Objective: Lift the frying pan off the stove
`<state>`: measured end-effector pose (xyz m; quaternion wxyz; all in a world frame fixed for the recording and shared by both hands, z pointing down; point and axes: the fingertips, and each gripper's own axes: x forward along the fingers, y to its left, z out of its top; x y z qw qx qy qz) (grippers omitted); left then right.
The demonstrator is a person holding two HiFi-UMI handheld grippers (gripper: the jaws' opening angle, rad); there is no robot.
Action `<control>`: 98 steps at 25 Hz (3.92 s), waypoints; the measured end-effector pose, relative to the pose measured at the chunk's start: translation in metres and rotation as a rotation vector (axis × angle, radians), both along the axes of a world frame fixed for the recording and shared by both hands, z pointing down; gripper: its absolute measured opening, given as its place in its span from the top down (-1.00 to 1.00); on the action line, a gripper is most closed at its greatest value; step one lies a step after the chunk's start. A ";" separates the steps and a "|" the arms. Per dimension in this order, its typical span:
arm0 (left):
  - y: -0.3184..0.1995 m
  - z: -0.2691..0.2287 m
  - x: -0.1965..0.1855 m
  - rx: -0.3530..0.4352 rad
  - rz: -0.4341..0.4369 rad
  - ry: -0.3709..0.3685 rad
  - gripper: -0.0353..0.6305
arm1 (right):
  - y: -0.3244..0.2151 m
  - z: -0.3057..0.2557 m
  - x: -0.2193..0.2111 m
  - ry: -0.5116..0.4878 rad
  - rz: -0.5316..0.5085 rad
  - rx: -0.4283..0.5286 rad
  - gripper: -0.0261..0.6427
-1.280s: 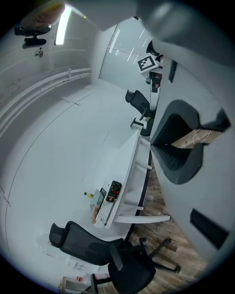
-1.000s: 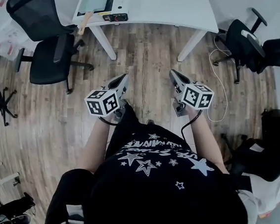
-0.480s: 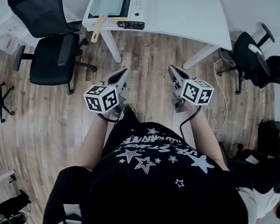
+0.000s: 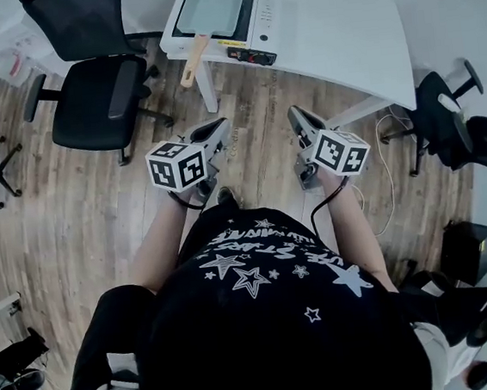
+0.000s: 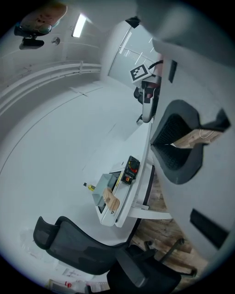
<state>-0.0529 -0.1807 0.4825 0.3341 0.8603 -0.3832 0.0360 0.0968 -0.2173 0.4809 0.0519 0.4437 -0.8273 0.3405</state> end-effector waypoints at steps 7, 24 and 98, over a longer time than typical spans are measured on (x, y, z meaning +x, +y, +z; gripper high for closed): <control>-0.012 0.011 -0.031 -0.049 0.028 0.057 0.86 | -0.028 0.003 -0.042 -0.029 -0.021 -0.016 0.89; -0.046 0.009 -0.083 -0.190 -0.031 0.279 0.06 | -0.063 0.002 -0.124 -0.171 -0.116 -0.086 0.89; -0.153 0.012 -0.079 -0.451 0.059 0.498 0.51 | -0.186 0.027 -0.237 -0.694 -0.311 -0.414 0.48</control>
